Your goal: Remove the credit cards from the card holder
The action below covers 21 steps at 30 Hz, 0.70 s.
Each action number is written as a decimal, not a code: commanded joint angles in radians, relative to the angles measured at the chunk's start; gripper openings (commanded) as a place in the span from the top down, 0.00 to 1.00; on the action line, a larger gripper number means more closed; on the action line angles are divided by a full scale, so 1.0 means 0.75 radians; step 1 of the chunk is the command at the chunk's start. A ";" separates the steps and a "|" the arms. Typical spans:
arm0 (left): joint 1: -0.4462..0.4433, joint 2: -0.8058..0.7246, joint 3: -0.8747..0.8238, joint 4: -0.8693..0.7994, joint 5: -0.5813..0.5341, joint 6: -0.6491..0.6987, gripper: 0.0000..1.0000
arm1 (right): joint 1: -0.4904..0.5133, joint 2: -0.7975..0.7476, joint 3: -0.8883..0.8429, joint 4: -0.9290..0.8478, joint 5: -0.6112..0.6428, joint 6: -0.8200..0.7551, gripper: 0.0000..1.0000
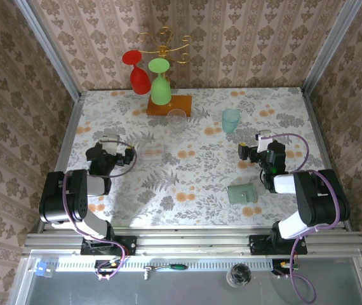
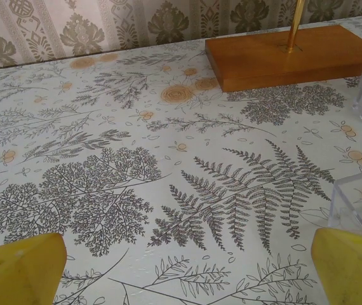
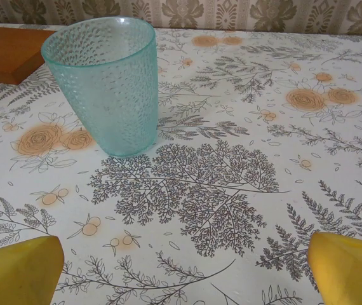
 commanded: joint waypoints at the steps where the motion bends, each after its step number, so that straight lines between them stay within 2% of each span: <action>1: 0.008 -0.003 -0.011 0.034 0.036 0.023 0.00 | -0.005 0.000 -0.010 0.054 -0.022 -0.005 0.00; 21: 0.012 0.001 0.007 0.005 0.001 0.007 0.00 | -0.019 0.002 -0.001 0.045 -0.050 0.007 0.00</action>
